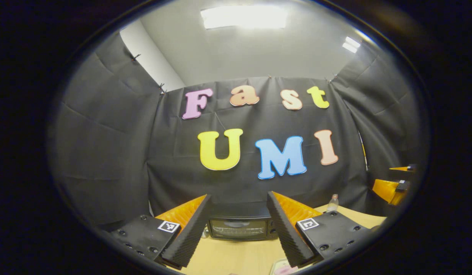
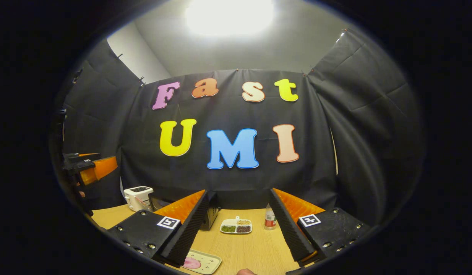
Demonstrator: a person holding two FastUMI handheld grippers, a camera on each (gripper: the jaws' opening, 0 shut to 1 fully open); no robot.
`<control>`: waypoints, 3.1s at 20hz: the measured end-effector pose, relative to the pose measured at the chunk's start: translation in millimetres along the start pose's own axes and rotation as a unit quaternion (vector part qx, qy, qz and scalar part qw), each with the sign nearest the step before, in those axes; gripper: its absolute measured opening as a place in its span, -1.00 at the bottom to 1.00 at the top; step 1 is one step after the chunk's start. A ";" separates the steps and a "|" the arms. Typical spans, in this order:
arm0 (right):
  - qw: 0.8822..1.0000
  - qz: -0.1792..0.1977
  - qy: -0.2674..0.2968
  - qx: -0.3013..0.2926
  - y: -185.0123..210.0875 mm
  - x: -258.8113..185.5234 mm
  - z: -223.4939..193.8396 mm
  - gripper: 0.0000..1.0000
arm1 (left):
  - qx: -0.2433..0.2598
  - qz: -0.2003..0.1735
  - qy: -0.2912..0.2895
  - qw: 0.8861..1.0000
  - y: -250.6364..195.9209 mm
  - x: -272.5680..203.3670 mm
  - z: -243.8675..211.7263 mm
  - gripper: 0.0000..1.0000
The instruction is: Open the electric oven with the left hand, put the food in, and close the electric oven.
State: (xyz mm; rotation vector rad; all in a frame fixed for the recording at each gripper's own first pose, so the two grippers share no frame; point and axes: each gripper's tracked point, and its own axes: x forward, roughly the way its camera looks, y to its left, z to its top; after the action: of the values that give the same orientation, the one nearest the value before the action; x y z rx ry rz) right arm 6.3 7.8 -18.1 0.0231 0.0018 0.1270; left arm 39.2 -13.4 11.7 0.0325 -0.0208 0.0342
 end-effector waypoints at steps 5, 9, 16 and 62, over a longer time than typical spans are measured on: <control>1.000 -0.021 -0.004 0.011 7.8 26.1 -0.5 0.96 | -0.010 -0.016 0.008 1.000 8.2 61.9 -26.1 0.92; 0.999 -0.045 -0.004 0.002 14.4 48.1 -2.9 0.96 | -0.014 -0.034 0.023 0.999 17.8 115.2 -56.2 1.00; 0.996 -0.086 0.003 -0.014 25.4 74.3 -12.5 0.96 | -0.034 -0.075 0.057 0.995 18.7 187.3 -115.4 1.00; 0.988 -0.127 0.055 -0.070 26.6 52.4 -25.5 0.95 | -0.009 -0.078 0.217 0.973 13.5 207.1 -335.5 1.00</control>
State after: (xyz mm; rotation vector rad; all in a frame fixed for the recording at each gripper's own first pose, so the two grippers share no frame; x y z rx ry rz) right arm 54.8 41.3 -43.0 -0.1246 0.1059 -0.1263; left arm 252.5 18.1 -318.7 0.0071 0.4191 -0.1159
